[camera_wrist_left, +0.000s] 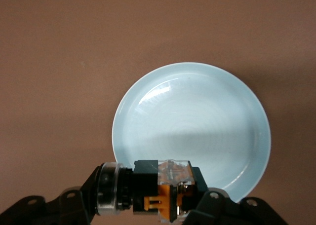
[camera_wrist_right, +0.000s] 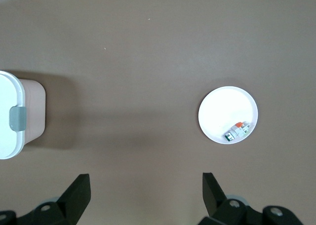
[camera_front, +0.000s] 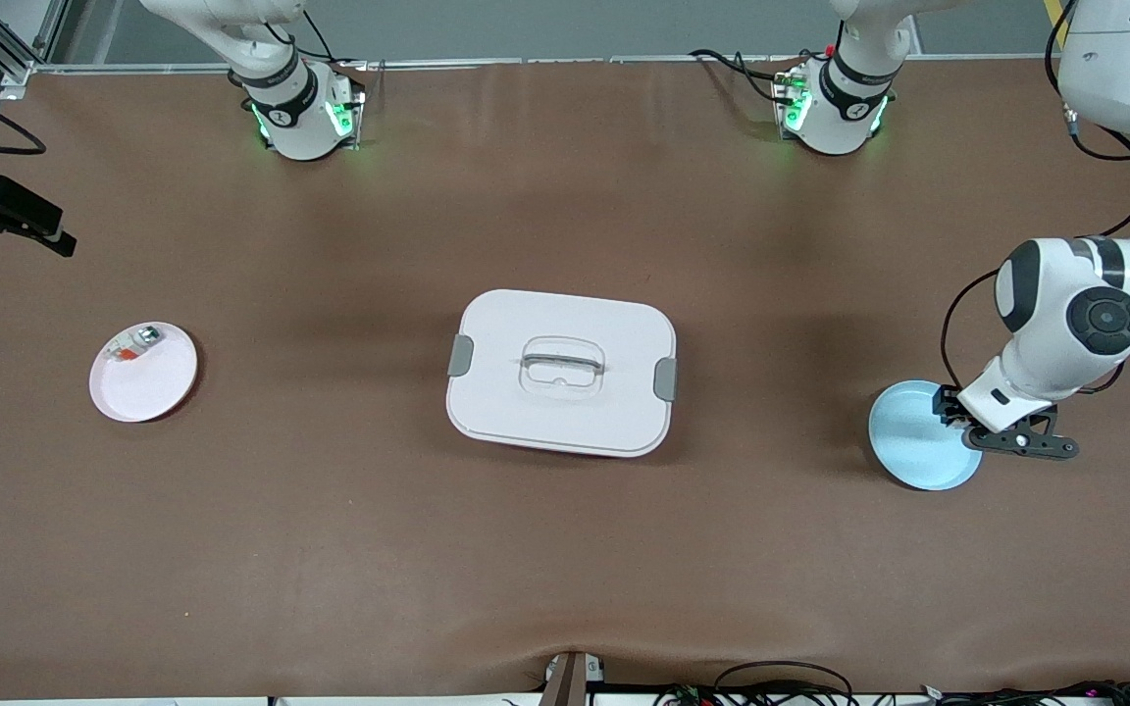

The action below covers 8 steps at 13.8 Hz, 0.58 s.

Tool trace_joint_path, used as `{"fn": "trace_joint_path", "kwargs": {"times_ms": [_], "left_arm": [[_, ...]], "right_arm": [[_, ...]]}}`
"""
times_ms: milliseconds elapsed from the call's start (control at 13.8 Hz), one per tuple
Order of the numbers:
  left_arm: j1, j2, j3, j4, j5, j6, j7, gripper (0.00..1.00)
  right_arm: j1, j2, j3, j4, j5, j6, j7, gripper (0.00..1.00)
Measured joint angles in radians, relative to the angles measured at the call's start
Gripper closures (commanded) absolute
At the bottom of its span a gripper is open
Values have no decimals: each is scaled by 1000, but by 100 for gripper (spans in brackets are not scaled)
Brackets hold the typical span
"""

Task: Transfer orange switch to right arm and place
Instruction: 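Lift the orange switch off the blue plate with the left gripper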

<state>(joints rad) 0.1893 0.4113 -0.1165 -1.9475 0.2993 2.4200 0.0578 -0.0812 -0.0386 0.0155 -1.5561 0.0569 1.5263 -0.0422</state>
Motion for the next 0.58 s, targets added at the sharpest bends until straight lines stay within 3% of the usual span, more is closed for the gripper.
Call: {"fn": "trace_joint_path", "kwargs": {"times_ms": [578], "left_arm": [[-1,-39,-42,66,-52,-158,-3,80]], "right_arm": [[0,0,0,0,0,11,0,0]]}}
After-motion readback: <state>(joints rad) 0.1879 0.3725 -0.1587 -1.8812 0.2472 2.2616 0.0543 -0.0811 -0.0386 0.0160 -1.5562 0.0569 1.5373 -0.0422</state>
